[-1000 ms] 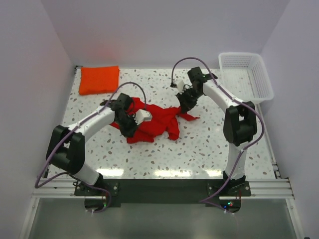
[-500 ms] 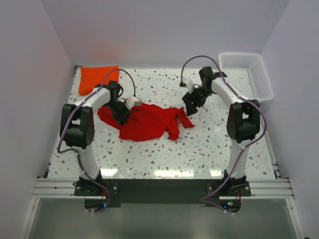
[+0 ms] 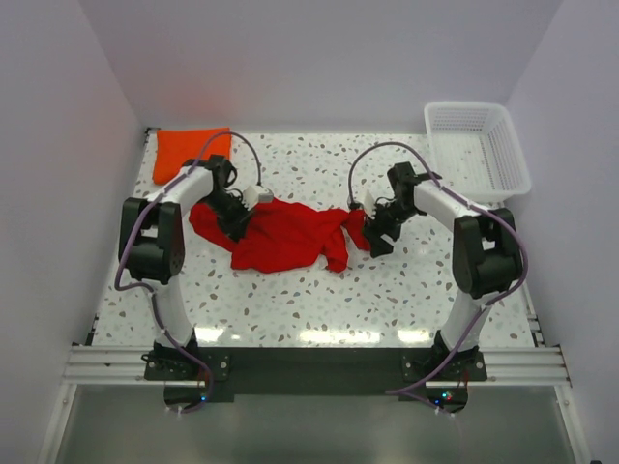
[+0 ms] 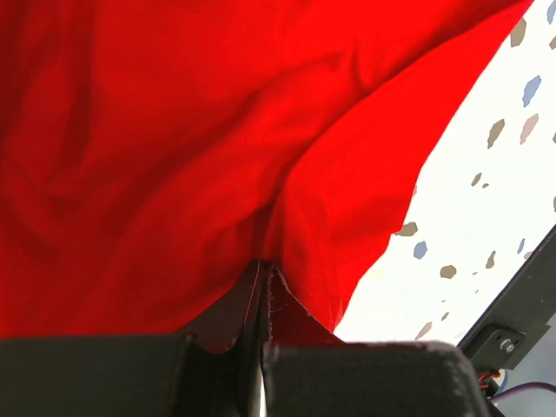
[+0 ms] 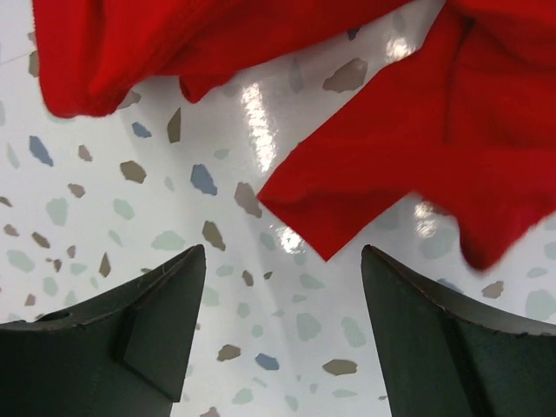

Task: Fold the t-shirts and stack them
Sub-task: Flatten the tshirt out

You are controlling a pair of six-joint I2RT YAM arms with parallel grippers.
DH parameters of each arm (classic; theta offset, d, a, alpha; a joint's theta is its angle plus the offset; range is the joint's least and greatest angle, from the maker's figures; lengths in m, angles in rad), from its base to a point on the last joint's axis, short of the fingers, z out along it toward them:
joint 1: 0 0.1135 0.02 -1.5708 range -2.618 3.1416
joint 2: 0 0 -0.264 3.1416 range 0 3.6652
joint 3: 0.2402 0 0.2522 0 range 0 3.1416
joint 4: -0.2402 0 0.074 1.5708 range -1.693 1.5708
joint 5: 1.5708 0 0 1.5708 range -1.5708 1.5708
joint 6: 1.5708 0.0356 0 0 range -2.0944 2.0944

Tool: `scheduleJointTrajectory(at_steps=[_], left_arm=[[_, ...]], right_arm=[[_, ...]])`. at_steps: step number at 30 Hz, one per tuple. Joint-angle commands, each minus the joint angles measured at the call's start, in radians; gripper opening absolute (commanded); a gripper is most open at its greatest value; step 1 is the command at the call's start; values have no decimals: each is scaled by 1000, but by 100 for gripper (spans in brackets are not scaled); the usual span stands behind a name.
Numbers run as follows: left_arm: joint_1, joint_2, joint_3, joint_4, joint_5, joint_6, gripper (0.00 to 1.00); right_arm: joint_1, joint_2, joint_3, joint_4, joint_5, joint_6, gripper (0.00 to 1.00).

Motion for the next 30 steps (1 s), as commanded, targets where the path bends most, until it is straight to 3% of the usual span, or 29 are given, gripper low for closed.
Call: scheduleJointTrajectory(at_steps=[1, 9, 14, 17, 19, 20, 23, 30], left_arm=[[18, -6, 27, -25, 30, 16, 0], [33, -16, 18, -19, 35, 7, 0], [42, -19, 16, -19, 32, 4, 0], [50, -22, 22, -16, 26, 2, 0], [62, -24, 35, -16, 39, -4, 0], [67, -27, 42, -21, 50, -4, 0], [99, -51, 110, -44, 102, -5, 0], [216, -76, 447, -21, 156, -80, 0]], right_arm=[[30, -8, -21, 157, -11, -78, 75], [85, 37, -83, 258, 87, -102, 69], [99, 87, -58, 230, 168, -113, 65], [97, 105, -63, 245, 225, -112, 42], [99, 94, -81, 283, 221, -75, 3], [97, 79, -75, 291, 219, -50, 0], [81, 32, -8, 288, 210, 40, 0], [-22, -57, 276, 237, 222, 177, 0]])
